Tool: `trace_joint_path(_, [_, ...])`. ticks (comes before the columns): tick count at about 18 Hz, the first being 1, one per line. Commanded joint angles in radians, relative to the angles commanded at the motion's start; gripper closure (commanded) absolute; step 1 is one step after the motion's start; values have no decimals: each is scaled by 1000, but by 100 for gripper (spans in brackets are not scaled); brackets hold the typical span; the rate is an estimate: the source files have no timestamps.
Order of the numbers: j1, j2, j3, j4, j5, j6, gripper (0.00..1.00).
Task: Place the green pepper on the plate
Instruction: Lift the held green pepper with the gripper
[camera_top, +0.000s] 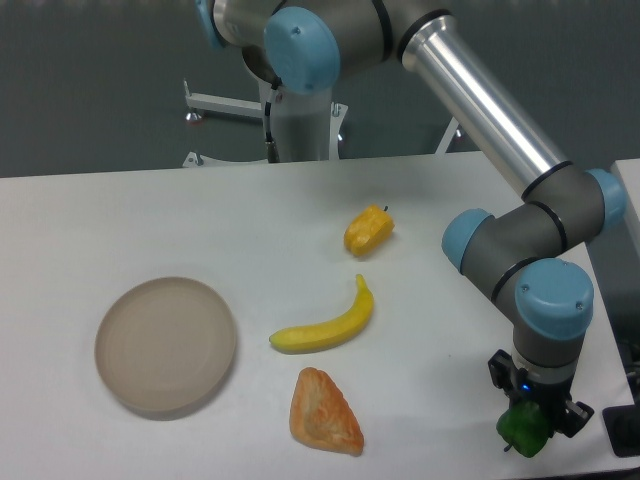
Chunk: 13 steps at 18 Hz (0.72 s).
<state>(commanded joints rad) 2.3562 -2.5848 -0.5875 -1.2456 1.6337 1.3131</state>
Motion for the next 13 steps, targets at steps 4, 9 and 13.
trace_joint_path(4, [0, 3, -3, 5, 2, -2, 60])
trace_joint_path(9, [0, 5, -5, 5, 0, -3, 60])
trace_joint_path(13, [-2, 9, -6, 5, 5, -2, 60])
